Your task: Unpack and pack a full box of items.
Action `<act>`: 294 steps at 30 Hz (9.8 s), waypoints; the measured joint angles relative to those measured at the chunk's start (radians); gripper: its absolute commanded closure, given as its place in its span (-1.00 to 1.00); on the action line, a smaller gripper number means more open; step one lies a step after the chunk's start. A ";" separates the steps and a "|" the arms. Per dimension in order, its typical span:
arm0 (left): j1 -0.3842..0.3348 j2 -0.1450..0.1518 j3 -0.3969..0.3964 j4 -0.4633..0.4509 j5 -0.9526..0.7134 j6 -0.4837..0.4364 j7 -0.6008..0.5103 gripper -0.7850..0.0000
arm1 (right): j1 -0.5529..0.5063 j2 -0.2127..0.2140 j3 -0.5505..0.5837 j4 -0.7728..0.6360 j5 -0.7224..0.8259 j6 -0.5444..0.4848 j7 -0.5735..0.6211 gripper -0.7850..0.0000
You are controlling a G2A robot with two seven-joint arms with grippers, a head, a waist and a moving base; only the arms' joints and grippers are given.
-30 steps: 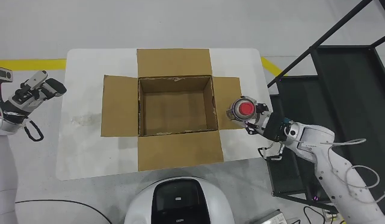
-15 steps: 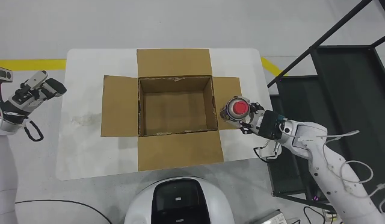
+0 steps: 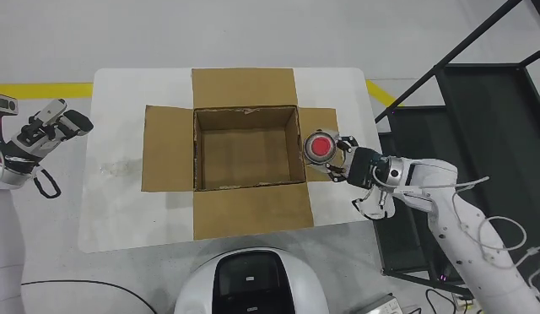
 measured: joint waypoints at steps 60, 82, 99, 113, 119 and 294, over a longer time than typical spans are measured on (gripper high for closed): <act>0.000 0.000 0.000 0.000 0.000 0.000 0.000 -1.00 | -0.008 -0.020 0.087 0.163 0.321 0.090 0.426 -1.00; 0.000 0.000 0.000 0.000 0.000 0.000 0.000 -1.00 | -0.121 -0.014 0.189 0.176 0.304 0.109 0.373 -1.00; 0.000 0.000 0.000 0.000 0.000 0.000 0.000 -1.00 | -0.031 -0.022 0.149 0.643 0.297 0.108 0.378 -0.73; 0.000 0.000 0.000 0.000 0.000 0.000 0.000 -1.00 | 0.199 -0.061 -0.024 0.948 0.263 0.127 0.388 -0.51; 0.000 0.000 0.000 0.000 0.000 0.000 0.000 -1.00 | 0.250 -0.074 -0.071 1.024 0.256 0.109 0.377 -0.43; 0.000 0.000 0.000 0.000 0.000 0.000 0.000 -1.00 | 0.034 -0.041 0.166 0.424 0.384 0.061 0.641 -1.00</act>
